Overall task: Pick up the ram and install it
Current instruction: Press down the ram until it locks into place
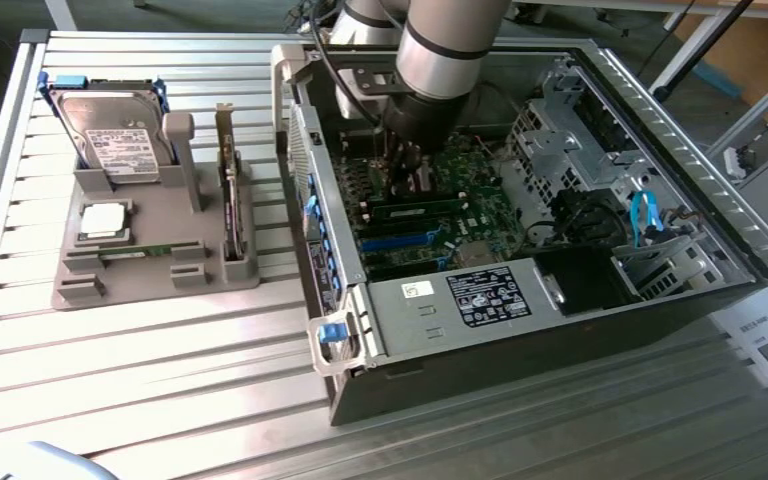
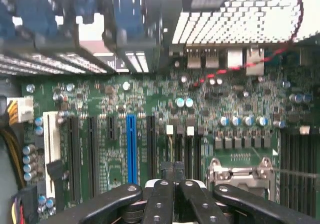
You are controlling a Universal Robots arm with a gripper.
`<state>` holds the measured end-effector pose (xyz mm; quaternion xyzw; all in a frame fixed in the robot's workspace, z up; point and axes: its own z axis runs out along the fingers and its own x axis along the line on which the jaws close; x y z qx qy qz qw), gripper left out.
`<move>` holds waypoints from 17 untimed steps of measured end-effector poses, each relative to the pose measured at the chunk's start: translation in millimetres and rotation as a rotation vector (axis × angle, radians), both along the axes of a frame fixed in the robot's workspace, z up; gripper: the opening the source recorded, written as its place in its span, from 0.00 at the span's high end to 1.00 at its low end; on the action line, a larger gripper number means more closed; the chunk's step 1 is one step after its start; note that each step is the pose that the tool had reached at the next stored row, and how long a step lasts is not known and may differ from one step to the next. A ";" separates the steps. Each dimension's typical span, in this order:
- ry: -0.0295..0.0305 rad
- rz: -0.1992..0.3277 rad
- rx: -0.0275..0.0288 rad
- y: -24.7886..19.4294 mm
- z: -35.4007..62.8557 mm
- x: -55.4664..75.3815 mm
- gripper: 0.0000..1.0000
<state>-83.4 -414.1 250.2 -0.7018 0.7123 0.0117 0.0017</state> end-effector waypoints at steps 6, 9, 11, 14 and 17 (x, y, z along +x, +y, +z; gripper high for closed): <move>-0.0012 0.000 0.0000 0.0 0.0 -11.9 0.90; -0.0010 0.000 -0.0001 0.0 0.0 -11.9 0.90; -0.0011 0.000 -0.0001 -0.1 -1.1 -12.0 0.90; -0.0011 0.000 -0.0001 0.0 -3.9 -11.9 0.90; -0.0011 0.000 0.0000 0.0 -7.0 -11.9 0.90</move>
